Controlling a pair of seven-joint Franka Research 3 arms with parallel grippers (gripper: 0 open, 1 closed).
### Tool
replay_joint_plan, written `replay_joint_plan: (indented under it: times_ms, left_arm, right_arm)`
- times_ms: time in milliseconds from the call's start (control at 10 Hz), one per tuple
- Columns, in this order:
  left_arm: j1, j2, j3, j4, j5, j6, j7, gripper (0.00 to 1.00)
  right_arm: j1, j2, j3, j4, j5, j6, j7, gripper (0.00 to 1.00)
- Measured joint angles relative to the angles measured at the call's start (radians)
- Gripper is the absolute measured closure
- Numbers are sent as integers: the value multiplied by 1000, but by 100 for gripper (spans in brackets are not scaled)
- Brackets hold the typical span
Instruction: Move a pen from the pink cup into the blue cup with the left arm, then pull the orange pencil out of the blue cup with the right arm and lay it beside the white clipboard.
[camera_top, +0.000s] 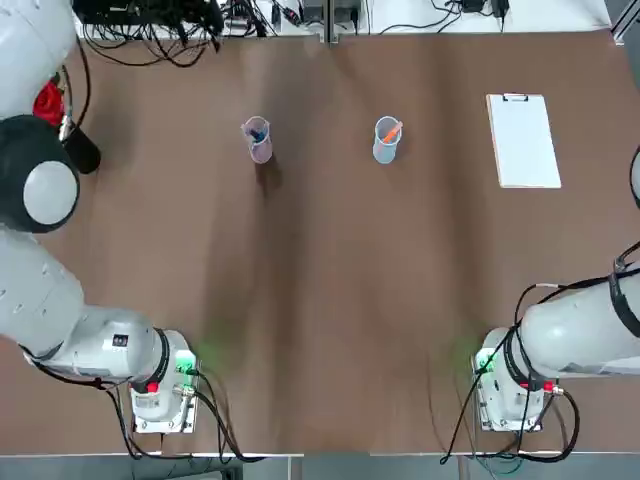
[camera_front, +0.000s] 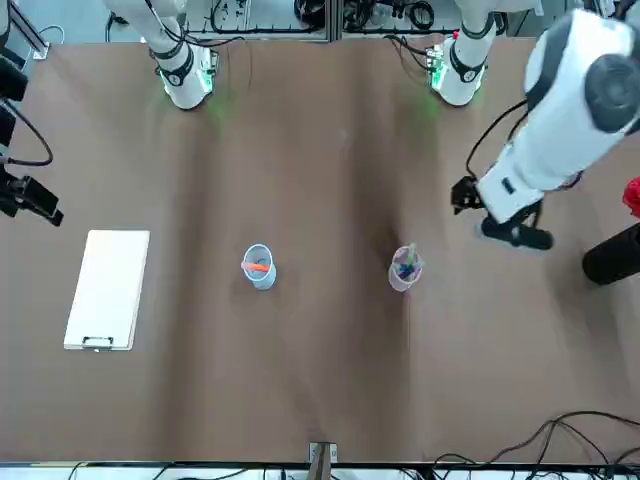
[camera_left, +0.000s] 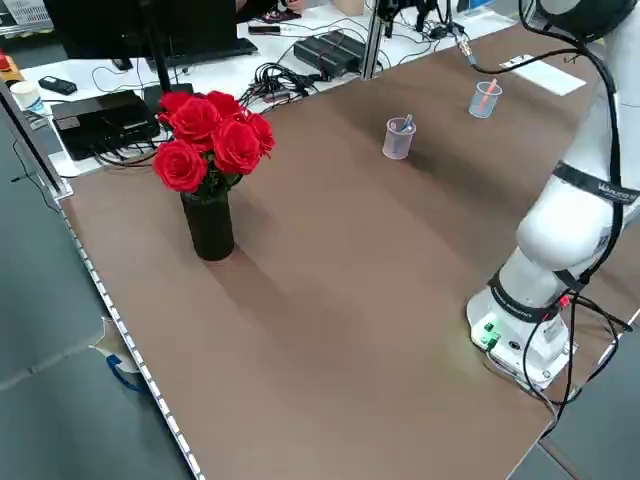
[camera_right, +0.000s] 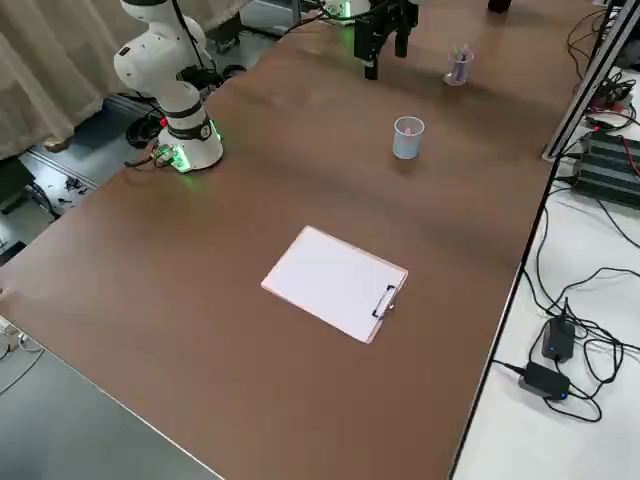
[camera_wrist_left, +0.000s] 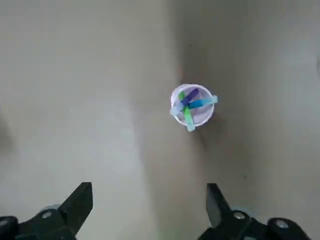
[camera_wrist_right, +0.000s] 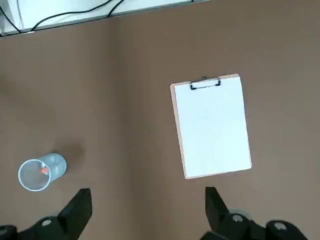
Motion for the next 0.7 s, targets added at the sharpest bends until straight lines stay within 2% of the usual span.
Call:
replay_joint_plan:
  times_ms: [400,700]
  left_arm:
    - [-55,175,-110,-20,193,108,-101,0]
    - [-66,292,-167,-48,326,177,-112,8]
  right_arm:
    - [0,0,1,0,0,-1,0,0]
    - [0,0,1,0,0,-1,0,0]
